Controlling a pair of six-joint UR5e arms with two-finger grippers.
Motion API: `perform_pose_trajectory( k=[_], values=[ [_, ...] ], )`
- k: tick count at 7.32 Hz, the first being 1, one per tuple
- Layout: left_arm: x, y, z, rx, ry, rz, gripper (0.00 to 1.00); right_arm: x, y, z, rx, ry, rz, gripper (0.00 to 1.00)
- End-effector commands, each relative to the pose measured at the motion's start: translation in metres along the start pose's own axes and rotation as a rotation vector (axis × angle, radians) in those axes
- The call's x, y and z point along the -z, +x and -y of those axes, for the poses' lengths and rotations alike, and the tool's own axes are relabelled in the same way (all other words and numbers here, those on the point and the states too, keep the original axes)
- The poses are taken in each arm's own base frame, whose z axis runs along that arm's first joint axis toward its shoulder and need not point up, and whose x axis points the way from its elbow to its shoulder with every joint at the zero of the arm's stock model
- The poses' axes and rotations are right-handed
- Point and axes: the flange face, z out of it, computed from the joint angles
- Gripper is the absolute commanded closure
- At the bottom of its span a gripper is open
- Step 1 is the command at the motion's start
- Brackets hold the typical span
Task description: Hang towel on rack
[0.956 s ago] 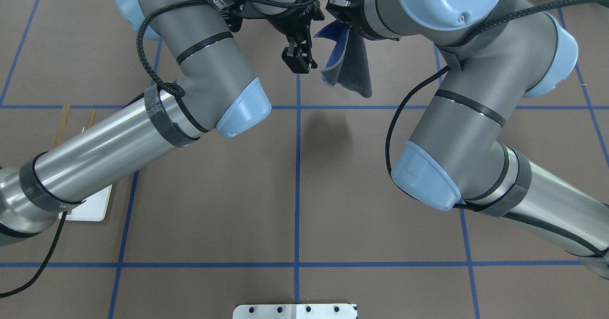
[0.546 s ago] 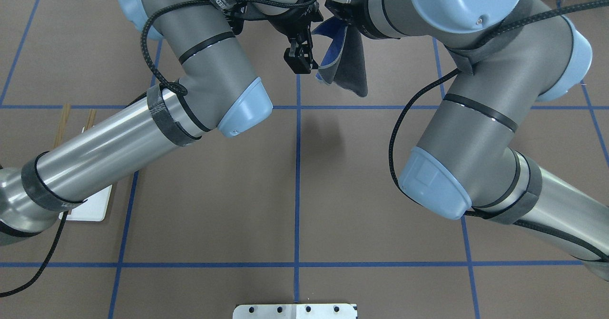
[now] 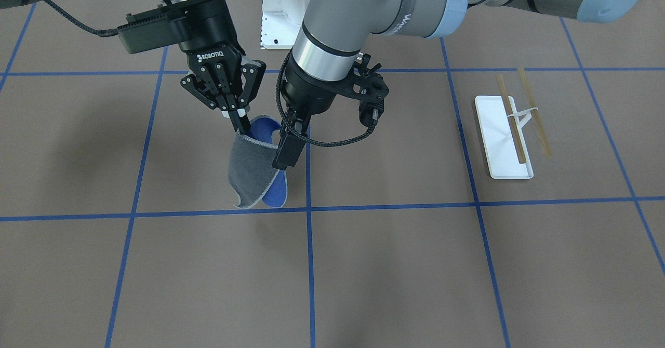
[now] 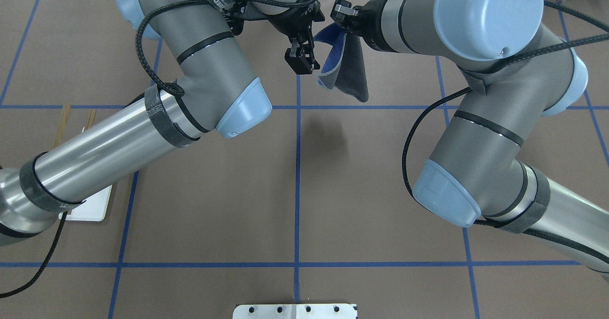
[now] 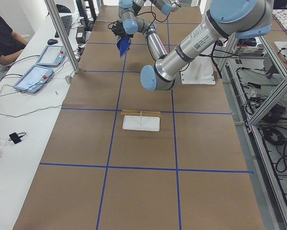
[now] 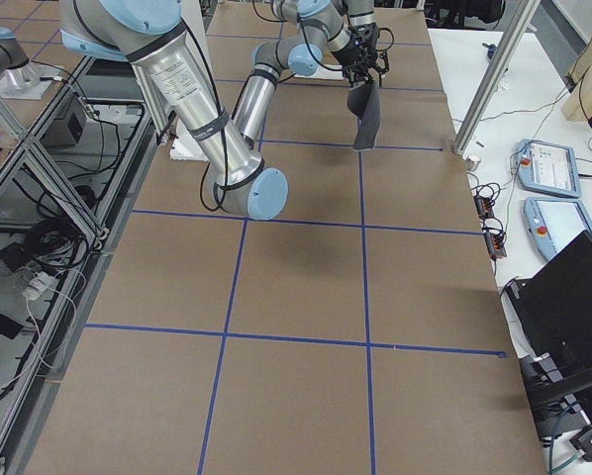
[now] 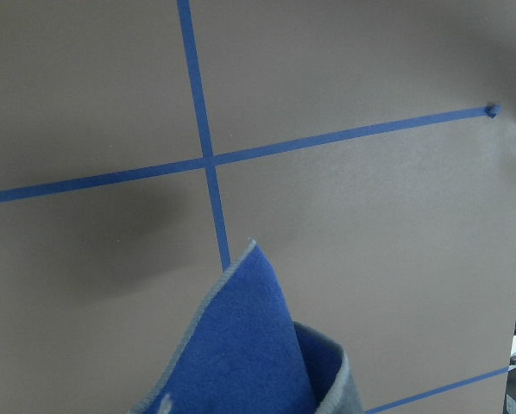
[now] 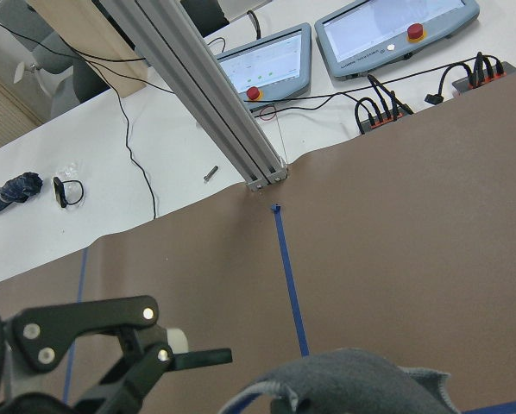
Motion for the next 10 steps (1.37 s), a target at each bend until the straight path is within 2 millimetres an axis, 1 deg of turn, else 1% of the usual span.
perform_pose_trajectory(
  k=[1,2,3,4,5,6,7,9,10],
  values=[
    [0.002,-0.001,-0.004,0.033,-0.007,-0.001,0.02,0.003,-0.004,0.001,-0.035,0.006,0.031,1.00],
    [0.000,-0.003,-0.005,0.043,-0.010,0.003,0.02,0.005,-0.006,0.001,-0.053,0.007,0.042,1.00],
    [-0.002,-0.005,-0.006,0.042,-0.012,0.006,0.08,0.006,-0.006,0.001,-0.065,0.009,0.057,1.00],
    [0.000,-0.007,-0.007,0.038,-0.017,0.004,0.52,0.004,-0.003,0.000,-0.061,0.009,0.050,1.00],
    [0.014,-0.014,-0.004,0.007,-0.039,-0.010,0.77,0.004,0.001,0.002,-0.056,0.011,0.045,1.00],
    [0.020,-0.021,0.001,-0.002,-0.050,-0.014,0.87,0.002,0.012,0.004,-0.053,0.018,0.049,1.00],
    [0.020,-0.022,0.001,0.000,-0.053,-0.008,1.00,0.001,0.023,0.005,-0.053,0.025,0.077,1.00],
    [0.020,-0.022,0.001,0.013,-0.053,-0.008,1.00,0.000,0.023,0.004,-0.058,0.022,0.079,1.00],
    [0.020,-0.022,0.000,-0.011,-0.055,-0.008,0.80,0.000,0.023,0.004,-0.058,0.022,0.081,1.00]
  ],
)
